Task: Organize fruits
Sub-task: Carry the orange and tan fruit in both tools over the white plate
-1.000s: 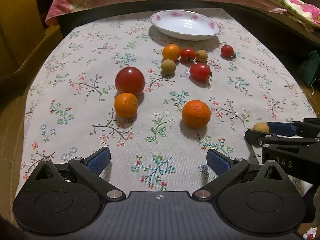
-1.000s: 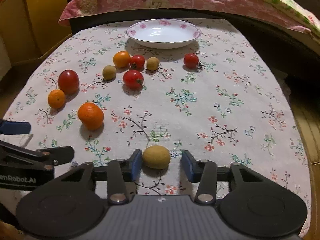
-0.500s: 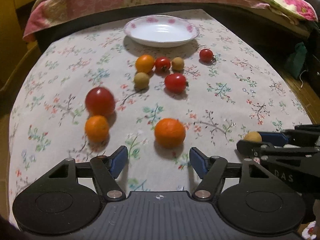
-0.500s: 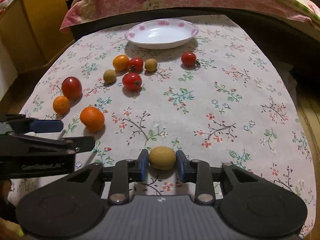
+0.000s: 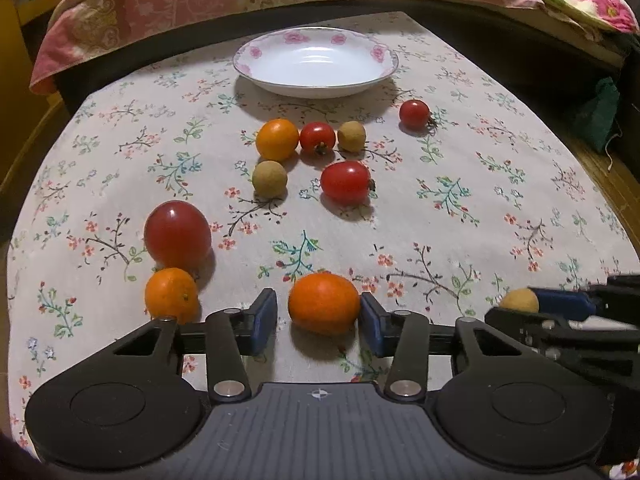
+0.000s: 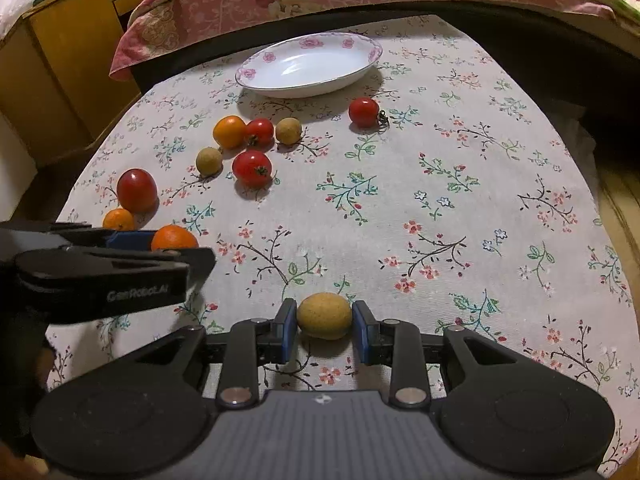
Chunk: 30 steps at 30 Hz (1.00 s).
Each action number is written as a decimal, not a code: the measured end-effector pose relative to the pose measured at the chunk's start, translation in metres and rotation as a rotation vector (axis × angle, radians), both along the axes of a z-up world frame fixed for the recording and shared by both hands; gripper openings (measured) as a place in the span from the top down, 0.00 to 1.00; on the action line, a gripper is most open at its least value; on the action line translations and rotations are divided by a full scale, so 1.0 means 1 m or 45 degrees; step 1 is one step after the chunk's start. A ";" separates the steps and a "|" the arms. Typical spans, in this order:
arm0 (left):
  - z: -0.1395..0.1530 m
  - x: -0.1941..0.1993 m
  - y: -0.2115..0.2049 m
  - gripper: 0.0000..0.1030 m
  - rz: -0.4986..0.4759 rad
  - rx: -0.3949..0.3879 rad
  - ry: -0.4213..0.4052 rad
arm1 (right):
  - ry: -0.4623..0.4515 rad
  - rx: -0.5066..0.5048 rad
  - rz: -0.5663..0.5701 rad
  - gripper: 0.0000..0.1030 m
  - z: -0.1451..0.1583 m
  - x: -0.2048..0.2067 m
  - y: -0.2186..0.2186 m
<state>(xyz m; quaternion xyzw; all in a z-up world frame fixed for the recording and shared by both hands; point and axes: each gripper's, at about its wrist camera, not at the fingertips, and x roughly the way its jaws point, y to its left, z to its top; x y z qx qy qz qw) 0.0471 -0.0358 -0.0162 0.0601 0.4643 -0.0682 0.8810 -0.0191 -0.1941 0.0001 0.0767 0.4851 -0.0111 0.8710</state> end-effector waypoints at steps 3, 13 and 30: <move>0.001 0.000 -0.001 0.53 -0.002 0.004 0.013 | 0.005 -0.001 0.003 0.72 0.000 0.001 0.001; 0.004 0.005 -0.002 0.59 -0.039 -0.018 0.049 | -0.023 -0.031 0.022 0.72 0.010 0.002 0.007; 0.040 0.021 0.001 0.59 -0.074 -0.083 -0.063 | -0.103 -0.105 0.006 0.72 0.037 0.034 0.008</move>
